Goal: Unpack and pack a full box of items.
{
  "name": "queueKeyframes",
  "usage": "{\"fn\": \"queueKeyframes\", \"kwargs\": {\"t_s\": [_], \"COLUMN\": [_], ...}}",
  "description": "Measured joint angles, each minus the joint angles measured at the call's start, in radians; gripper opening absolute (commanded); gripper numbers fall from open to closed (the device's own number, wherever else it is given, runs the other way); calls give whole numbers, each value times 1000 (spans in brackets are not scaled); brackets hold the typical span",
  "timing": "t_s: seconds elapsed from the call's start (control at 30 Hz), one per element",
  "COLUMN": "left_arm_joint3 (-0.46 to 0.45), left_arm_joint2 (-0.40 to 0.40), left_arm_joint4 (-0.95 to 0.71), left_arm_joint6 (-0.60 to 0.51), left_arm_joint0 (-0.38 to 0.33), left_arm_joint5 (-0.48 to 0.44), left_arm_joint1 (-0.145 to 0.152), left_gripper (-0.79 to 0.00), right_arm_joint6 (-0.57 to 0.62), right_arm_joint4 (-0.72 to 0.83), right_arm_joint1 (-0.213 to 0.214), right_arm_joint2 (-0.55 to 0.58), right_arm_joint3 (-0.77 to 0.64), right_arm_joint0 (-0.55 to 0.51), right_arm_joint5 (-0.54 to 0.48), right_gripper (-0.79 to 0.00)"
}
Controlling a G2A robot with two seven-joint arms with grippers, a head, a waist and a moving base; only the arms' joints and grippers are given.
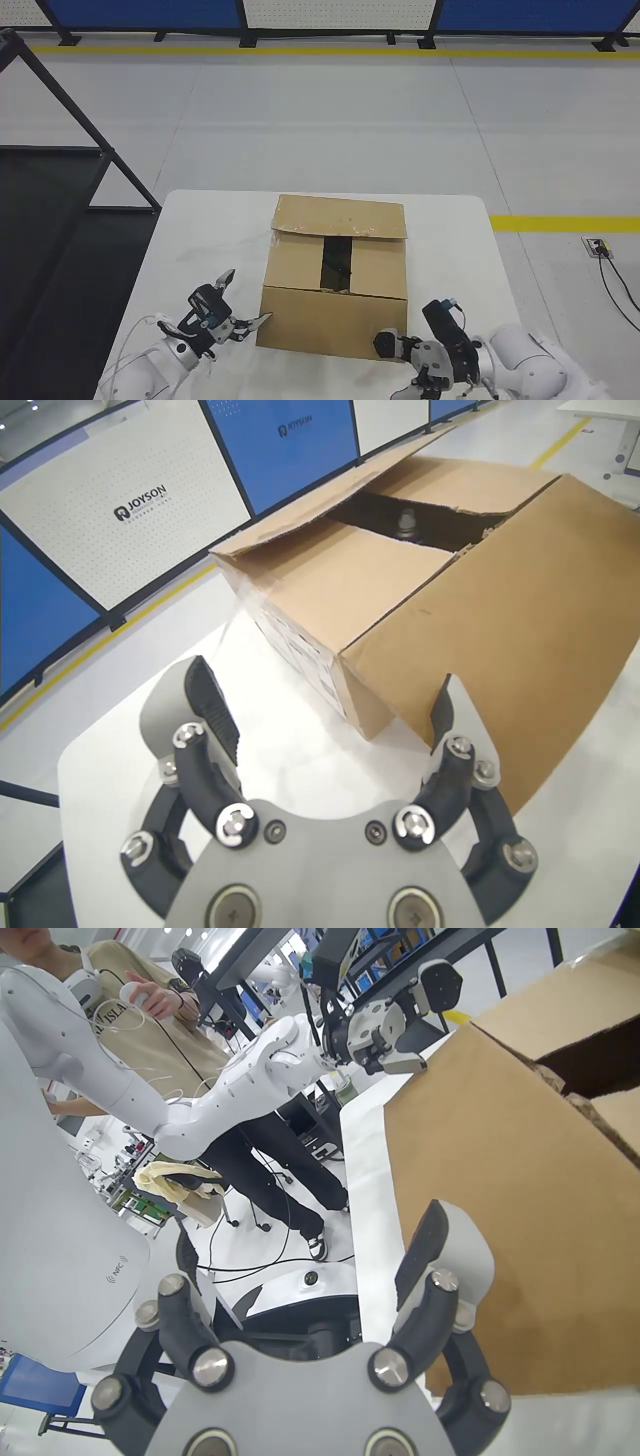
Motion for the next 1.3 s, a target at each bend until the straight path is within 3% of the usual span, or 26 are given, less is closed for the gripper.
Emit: {"fn": "queueKeyframes", "kwargs": {"t_s": [0.1,0.23,0.63,0.9,1.07,1.17,1.3], "left_arm_joint3": [2,0,-6,-6,-6,-6,-6], "left_arm_joint2": [2,3,3,3,3,3,3], "left_arm_joint4": [-4,-7,-11,-11,-11,-11,-11], "left_arm_joint6": [1,2,8,8,8,8,8], "left_arm_joint0": [-3,-3,0,0,0,0,0], "left_arm_joint5": [4,16,22,22,22,22,22], "left_arm_joint1": [3,6,7,7,7,7,7], "left_gripper": [0,0,0,0,0,0,0], "right_arm_joint6": [-57,-111,-95,-55,4,3,2], "right_arm_joint4": [24,51,108,434,550,561,560], "right_arm_joint1": [-1,-2,-4,-31,-50,-55,-55], "right_arm_joint2": [24,47,29,-21,-43,-46,-46], "right_arm_joint3": [7,13,-13,64,145,175,174], "right_arm_joint0": [-3,0,2,126,202,220,219], "right_arm_joint5": [15,113,89,377,523,580,575], "right_gripper": [0,0,0,0,0,0,0]}}
